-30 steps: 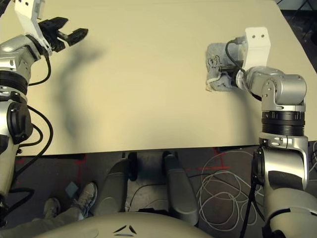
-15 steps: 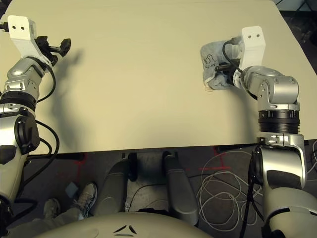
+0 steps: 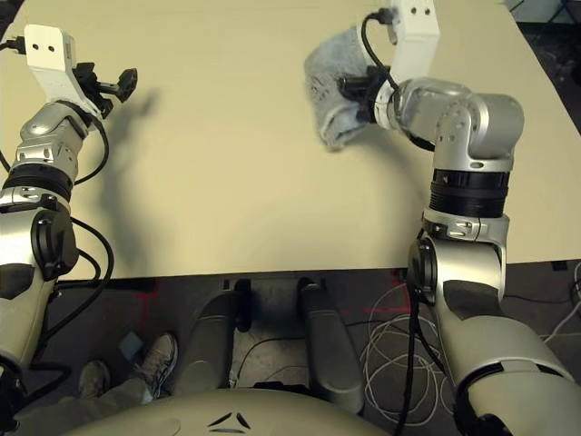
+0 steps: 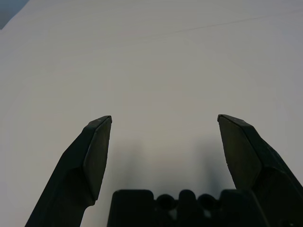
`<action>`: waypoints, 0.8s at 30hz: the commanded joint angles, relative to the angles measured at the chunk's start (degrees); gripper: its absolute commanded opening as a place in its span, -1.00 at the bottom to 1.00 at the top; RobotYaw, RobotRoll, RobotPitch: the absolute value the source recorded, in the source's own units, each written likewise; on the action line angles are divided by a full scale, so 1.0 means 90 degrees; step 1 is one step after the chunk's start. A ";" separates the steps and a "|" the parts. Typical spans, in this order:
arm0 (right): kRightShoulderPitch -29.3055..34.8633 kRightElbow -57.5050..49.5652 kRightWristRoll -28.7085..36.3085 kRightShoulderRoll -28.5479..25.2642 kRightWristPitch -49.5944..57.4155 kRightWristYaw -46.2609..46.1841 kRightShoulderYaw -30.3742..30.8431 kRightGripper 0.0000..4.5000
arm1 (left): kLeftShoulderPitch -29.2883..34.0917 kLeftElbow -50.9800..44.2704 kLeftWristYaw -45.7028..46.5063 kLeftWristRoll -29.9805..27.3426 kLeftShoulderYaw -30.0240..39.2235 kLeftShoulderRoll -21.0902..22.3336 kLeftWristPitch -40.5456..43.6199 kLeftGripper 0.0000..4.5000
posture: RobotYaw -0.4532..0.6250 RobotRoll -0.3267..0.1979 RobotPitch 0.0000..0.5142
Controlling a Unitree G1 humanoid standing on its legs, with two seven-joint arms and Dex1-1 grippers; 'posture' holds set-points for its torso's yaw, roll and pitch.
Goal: Wipe the water off the table with a rag.
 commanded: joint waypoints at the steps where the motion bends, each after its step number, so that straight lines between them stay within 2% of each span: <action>1: 0.0334 -0.0015 -0.0092 -0.0210 0.0381 -0.0163 -0.0181 -1.00 | 0.0063 0.0015 -0.0096 0.0118 -0.0011 -0.0040 0.0017 1.00 | -0.12 0.25 0.17; 3: 0.0460 0.0048 -0.0137 -0.0274 0.0361 -0.0200 -0.0203 -1.00 | 0.0068 0.0021 -0.0109 0.0125 -0.0009 -0.0047 0.0029 1.00 | -0.12 0.25 0.18; 9: 0.0640 0.0115 -0.0561 -0.0856 -0.0815 0.0114 0.0223 -0.09 | 0.0075 0.0020 -0.0150 0.0148 -0.0005 -0.0124 0.0039 1.00 | -0.11 0.25 0.16; 15: 0.0584 0.0297 -0.0213 -0.0987 -0.2580 0.0837 -0.0429 0.93 | 0.0130 0.0024 -0.0133 0.0166 -0.0003 -0.0248 0.0051 1.00 | -0.08 0.25 0.10; 17: 0.0592 0.0568 -0.0261 -0.1067 -0.3218 0.0900 -0.0640 0.97 | 0.0143 0.0032 -0.0112 0.0163 0.0010 -0.0285 0.0060 1.00 | -0.07 0.25 0.08; 19: 0.0714 0.1234 -0.0674 -0.1272 -0.4369 0.0968 -0.0608 0.97 | 0.0161 0.0054 -0.0072 0.0094 0.0081 -0.0354 0.0164 1.00 | -0.06 0.25 0.08; 24: 0.0566 0.3716 -0.1229 -0.1543 -0.6909 0.1389 -0.0439 0.97 | 0.0239 0.0068 0.0076 0.0185 0.0036 -0.0600 0.0029 1.00 | -0.08 0.25 0.06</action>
